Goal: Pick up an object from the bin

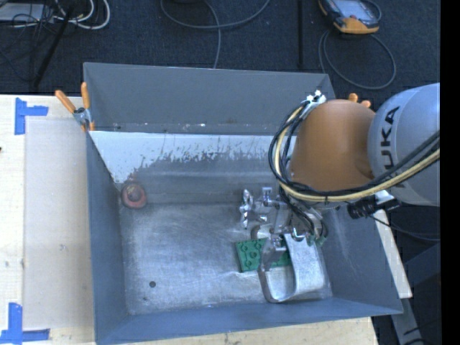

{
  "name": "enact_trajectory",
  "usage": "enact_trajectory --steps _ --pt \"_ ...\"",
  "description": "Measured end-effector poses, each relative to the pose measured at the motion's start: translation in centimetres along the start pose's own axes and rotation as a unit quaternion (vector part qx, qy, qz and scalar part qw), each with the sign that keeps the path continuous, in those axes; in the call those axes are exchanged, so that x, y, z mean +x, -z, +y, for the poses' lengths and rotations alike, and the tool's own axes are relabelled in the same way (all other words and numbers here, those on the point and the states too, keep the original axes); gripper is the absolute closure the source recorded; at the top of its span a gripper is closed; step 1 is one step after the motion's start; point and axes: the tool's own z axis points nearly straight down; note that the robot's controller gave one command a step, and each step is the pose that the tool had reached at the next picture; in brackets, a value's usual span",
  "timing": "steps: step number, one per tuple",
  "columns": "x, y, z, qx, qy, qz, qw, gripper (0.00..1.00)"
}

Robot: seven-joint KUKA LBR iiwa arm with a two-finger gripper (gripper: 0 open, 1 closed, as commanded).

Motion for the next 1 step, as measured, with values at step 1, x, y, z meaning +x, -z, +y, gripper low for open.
enact_trajectory --steps 1 --pt "-0.12 -10.75 -3.11 0.0 0.029 0.0001 0.9996 0.0"
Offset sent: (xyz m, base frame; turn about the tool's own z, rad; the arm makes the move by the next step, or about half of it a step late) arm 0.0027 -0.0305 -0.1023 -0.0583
